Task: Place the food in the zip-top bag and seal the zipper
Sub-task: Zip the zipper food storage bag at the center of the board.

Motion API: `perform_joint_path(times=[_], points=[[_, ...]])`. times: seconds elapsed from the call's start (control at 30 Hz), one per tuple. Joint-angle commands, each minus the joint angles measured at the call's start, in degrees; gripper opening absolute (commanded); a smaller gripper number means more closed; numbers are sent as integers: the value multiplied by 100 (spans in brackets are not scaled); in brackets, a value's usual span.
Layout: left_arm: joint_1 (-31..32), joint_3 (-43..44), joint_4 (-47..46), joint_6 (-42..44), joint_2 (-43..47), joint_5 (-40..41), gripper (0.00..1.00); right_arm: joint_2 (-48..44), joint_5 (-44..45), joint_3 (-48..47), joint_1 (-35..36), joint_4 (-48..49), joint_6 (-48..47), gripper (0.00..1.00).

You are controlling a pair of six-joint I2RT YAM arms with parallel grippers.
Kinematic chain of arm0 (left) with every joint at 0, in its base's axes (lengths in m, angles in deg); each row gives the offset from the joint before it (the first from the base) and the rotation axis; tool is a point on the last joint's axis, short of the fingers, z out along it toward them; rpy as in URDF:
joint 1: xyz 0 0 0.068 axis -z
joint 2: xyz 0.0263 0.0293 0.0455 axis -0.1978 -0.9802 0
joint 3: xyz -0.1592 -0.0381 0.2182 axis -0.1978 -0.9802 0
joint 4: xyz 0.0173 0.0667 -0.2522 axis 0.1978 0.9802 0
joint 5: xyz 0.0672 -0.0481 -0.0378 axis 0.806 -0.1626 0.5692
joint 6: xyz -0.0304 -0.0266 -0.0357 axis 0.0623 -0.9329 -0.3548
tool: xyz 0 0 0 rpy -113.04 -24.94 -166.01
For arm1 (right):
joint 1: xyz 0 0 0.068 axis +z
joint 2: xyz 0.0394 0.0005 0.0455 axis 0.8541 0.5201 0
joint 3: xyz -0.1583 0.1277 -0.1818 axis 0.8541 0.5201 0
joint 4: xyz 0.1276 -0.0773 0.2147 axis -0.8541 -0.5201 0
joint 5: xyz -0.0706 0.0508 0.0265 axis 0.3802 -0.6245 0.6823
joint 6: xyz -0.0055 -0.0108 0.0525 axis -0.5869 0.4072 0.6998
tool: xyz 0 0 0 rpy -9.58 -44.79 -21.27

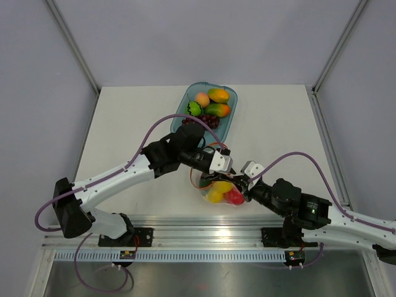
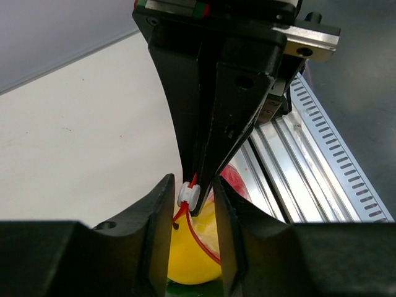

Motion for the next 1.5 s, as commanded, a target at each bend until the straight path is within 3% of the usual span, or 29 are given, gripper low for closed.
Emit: perform_joint_path(times=[0.0,0.17,0.23,0.27,0.37,0.57,0.77,0.9,1.0,1.03,1.47], points=[[28,287,144,146,-38,-225,31,-79,-36,-225,-31,33,24,0],[28,270,214,146,-38,-208,26,-149,86,-225,-22,-20,32,0],[28,278,258,181,-38,-199,4,-228,209,-216,-31,-72,24,0],[28,296,371,216,-38,-199,0,-254,245,-225,-31,-81,15,0],[28,348,539,242,-29,-190,0,-369,368,-304,-31,-248,85,1],[28,348,583,278,6,-190,0,-132,412,-646,-31,-758,199,24],[28,357,539,234,-12,-234,0,237,184,-717,-31,-653,191,27],[28,384,539,216,-38,-182,0,536,26,-752,-31,-495,191,22],[28,375,548,199,-29,-112,0,537,-53,-779,-31,-398,199,10],[28,384,539,207,-38,-94,0,510,-71,-788,-31,-398,199,0],[-33,243,566,225,-47,152,0,-1141,1853,-331,-31,-152,349,0]])
